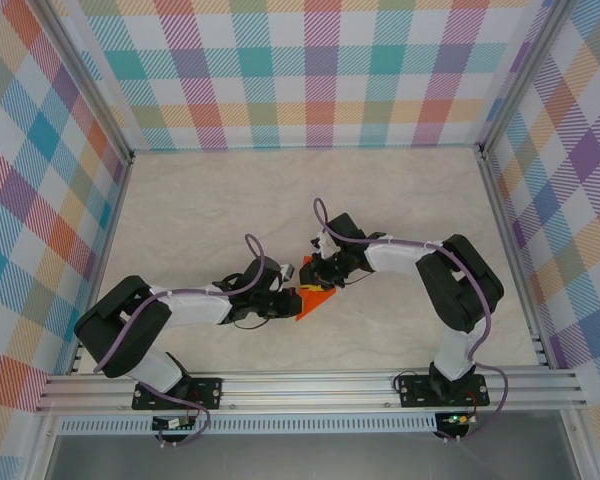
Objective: Fold a paper plane with a square sheet of paper (pick it up from the middle)
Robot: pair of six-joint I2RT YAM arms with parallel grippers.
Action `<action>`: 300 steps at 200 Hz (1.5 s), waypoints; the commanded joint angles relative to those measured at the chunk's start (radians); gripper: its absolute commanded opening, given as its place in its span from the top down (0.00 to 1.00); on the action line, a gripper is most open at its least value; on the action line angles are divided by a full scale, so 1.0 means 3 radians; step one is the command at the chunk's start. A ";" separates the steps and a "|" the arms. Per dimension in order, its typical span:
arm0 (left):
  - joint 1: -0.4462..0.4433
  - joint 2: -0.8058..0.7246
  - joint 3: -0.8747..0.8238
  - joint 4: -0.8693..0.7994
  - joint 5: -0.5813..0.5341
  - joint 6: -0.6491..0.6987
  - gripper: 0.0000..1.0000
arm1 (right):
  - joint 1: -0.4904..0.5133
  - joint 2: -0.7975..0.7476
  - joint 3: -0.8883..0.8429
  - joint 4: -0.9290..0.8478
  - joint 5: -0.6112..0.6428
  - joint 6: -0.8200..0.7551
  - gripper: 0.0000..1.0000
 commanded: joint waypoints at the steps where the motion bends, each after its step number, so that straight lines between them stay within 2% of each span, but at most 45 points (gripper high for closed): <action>1: 0.0028 0.0005 0.0048 -0.0006 0.0004 0.0059 0.89 | 0.0013 0.0077 0.0085 -0.0061 0.0093 -0.0044 0.79; 30: 0.0027 -0.0001 0.0062 -0.0099 -0.0060 0.0096 0.82 | 0.0011 0.0053 0.0095 -0.0060 0.0094 -0.0040 0.79; 141: -0.0011 0.0103 0.0146 -0.0230 -0.0030 0.0198 0.77 | 0.0011 0.0073 0.0126 -0.0101 0.0111 -0.0041 0.79; 195: -0.0032 0.0125 0.0159 -0.0231 -0.0079 0.0205 0.91 | 0.0009 0.0070 0.0126 -0.0123 0.0122 -0.0058 0.79; 229: -0.0033 0.0144 0.0156 -0.0219 -0.0033 0.0231 0.96 | 0.0010 0.0083 0.0136 -0.0166 0.0158 -0.0076 0.80; 300: 0.0099 0.0195 0.0155 -0.0112 0.0235 0.0239 0.98 | 0.0010 0.0178 0.0197 -0.0208 0.0206 -0.0103 0.79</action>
